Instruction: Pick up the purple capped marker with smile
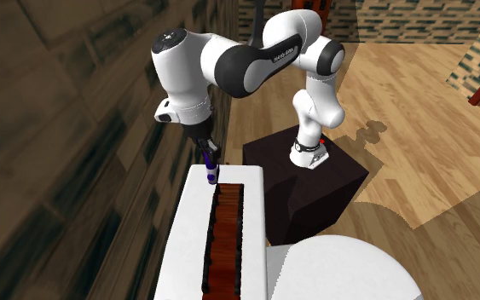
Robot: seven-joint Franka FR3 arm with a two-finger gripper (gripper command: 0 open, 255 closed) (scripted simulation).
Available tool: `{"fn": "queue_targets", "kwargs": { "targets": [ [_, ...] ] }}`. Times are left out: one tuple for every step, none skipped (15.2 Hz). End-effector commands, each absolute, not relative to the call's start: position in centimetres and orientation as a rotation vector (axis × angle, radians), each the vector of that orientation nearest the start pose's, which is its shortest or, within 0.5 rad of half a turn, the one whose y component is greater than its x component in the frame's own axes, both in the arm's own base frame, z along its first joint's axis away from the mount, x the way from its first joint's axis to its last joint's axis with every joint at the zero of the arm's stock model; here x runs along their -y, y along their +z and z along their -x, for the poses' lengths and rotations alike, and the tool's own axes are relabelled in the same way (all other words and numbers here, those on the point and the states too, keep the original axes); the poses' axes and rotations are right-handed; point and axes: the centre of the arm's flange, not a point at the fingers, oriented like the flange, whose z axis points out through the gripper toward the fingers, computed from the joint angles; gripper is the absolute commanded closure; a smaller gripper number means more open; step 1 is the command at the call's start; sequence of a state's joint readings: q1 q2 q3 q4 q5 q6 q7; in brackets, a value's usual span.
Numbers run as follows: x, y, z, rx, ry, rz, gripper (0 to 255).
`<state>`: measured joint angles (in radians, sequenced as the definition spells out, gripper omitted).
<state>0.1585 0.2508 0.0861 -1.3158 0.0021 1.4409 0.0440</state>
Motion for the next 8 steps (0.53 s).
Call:
{"fn": "queue_targets", "kwargs": {
  "targets": [
    [-14.1, 57.6, -60.2, 0.306, 0.231, 3.114, 255],
    [-13.9, 57.8, -60.0, 0.306, 0.231, 3.114, 255],
    [-14.0, 57.9, -60.0, 0.306, 0.231, 3.114, 255],
    [-14.0, 57.4, -60.4, 0.307, 0.230, 3.114, 255],
    [-14.0, 58.0, -60.4, 0.307, 0.230, 3.114, 255],
    [-14.0, 58.5, -60.4, 0.307, 0.230, 3.114, 255],
    [-14.0, 59.0, -60.4, 0.307, 0.230, 3.114, 255],
    [-14.0, 59.5, -60.4, 0.307, 0.230, 3.114, 255]
  ]
}}
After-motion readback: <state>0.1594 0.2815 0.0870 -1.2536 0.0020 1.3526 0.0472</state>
